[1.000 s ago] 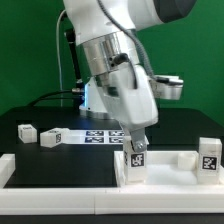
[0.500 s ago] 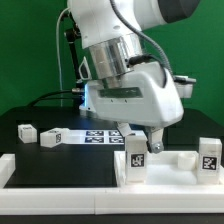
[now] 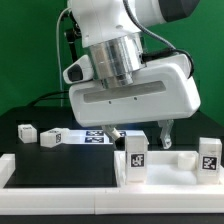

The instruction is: Assemble square table

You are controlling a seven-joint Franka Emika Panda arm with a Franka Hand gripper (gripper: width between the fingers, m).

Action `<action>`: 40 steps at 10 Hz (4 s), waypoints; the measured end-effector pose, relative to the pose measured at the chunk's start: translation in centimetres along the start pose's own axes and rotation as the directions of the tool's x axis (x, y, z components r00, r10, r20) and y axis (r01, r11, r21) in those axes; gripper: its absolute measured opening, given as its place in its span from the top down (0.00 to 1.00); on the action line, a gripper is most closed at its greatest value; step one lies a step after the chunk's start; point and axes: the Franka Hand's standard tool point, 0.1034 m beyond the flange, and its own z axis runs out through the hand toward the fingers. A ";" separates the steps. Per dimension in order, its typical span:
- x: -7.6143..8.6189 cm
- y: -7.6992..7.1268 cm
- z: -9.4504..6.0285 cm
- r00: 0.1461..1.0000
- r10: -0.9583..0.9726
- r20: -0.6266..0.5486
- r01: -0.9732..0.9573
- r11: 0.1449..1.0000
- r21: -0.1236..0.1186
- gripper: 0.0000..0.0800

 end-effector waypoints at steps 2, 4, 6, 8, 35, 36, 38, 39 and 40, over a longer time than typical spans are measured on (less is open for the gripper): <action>0.8 -0.1 0.0 0.949 -0.313 -0.036 0.310 0.949 -0.061 0.19; 1.3 0.5 0.0 0.935 -0.349 -0.053 0.346 0.936 -0.064 0.19; 1.2 0.4 0.0 0.939 -0.339 -0.053 0.336 0.940 -0.063 0.35; 1.2 0.4 0.0 0.966 -0.252 -0.059 0.249 0.967 -0.054 0.52; 0.8 0.4 0.3 0.995 -0.054 -0.089 0.049 0.997 -0.053 0.62; 0.9 0.5 0.2 0.991 0.094 -0.095 -0.098 0.995 -0.033 0.63; 0.3 0.4 0.4 0.859 0.508 -0.055 -0.509 0.861 0.011 0.63; 0.3 0.3 0.6 0.712 0.702 -0.009 -0.701 0.711 0.058 0.63; 0.5 0.4 0.6 0.617 0.787 0.031 -0.786 0.613 0.083 0.63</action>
Offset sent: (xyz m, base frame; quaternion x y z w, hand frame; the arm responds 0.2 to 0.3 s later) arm -0.0014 -0.0122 -0.0011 0.0180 0.0396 -0.0693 0.9966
